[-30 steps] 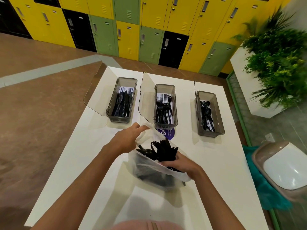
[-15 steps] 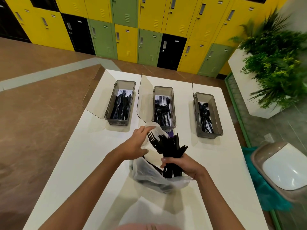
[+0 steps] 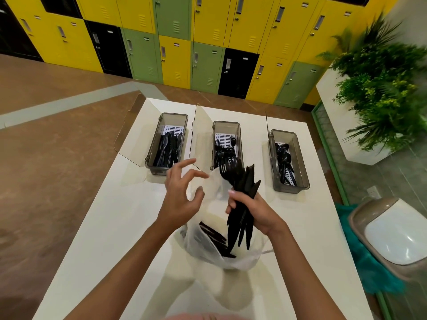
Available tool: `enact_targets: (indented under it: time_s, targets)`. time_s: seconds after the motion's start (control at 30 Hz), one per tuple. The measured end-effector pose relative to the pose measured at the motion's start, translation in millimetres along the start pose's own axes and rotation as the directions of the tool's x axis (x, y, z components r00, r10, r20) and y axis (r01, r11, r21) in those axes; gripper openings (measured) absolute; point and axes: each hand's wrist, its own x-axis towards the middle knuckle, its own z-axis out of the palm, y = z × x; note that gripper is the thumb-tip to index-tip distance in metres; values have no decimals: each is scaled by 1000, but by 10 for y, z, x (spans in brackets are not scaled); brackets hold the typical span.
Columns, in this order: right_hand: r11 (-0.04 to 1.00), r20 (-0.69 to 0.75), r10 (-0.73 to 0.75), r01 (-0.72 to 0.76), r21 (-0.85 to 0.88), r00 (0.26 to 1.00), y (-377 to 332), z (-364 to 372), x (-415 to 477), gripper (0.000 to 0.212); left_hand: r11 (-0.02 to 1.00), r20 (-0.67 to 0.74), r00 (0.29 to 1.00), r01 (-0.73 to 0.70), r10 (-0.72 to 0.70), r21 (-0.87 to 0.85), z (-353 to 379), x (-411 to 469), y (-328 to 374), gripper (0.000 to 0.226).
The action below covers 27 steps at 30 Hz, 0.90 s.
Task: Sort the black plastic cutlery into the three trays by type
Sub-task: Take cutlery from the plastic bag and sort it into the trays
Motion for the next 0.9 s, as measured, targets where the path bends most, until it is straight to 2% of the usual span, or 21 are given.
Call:
enact_targets:
  time_s: [0.07,0.13,0.2,0.27,0.33,0.37,0.47,0.57,0.67,0.77,0.87,0.9]
  targets:
    - [999,1,-34,34,9,999,-140,45,12,26,998,-99,994,-46,50,41,18,-30,103,19]
    - [998,11,-50,50,26,999,-256,99,13,27,996,-38,997,-73,71,-43,18,-45,196,24]
    - [997,25,-71,70,37,997,-345,147,17,30,966,201,979,72,-21,-247,-18,-14,274,38]
    - [997,64,-74,75,-9,995,-419,176,9,32,905,440,891,276,-113,-325,-15,42,252,56]
    - [997,109,-21,28,-68,994,-471,184,-12,28,901,493,854,333,-164,-278,5,71,182,73]
    - [996,116,33,-24,-83,993,-480,177,-22,23,907,491,851,341,-186,-246,6,84,153,73]
    - [976,105,161,-142,-164,981,-425,106,-32,13,938,508,828,331,-236,-104,-61,115,108,62]
    - [953,76,251,-233,-192,965,-364,-2,-47,15,965,558,797,259,-231,30,-134,120,-5,50]
    - [926,75,330,-307,-221,941,-370,-113,-108,20,976,491,846,208,-210,59,-161,137,-124,43]
    - [903,91,365,-329,-275,927,-395,-211,-168,20,973,329,917,229,-226,28,-164,176,-172,41]
    - [937,123,286,-250,-243,950,-434,-252,-190,21,969,132,984,84,-117,233,-110,192,-237,26]
    - [953,126,244,-213,-217,962,-454,-248,-184,21,950,93,993,40,-72,310,-90,184,-242,37]
